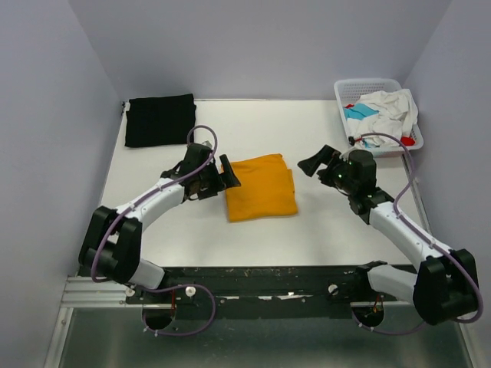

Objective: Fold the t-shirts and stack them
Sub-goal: Put the neatly folded tshirt into the corner of the board with the left arm

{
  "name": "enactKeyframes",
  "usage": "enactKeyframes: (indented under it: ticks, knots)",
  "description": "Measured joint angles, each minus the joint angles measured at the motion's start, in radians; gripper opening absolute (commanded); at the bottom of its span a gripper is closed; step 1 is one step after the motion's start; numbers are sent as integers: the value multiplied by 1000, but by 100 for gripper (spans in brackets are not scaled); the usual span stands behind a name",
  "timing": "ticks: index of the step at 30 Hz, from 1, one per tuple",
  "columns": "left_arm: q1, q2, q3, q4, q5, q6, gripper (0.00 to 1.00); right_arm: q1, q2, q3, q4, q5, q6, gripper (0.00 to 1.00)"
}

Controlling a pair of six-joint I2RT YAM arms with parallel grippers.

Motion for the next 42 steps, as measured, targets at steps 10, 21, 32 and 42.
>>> enactKeyframes:
  ticks: [10,21,32,42]
  knots:
    - [53,289,144,-64,-45,5,87,0,-104,-29,-82,63,-30,100]
    - [2,405,205,14,48,-35,0,0,-102,-29,-100,86,-34,100]
    - [-128,543,518,-304,-232,43,0,0,-99,-29,-107,100,-38,100]
    - [-65,606,923,-489,-514,374,0,0,-106,-37,-113,139,-58,100]
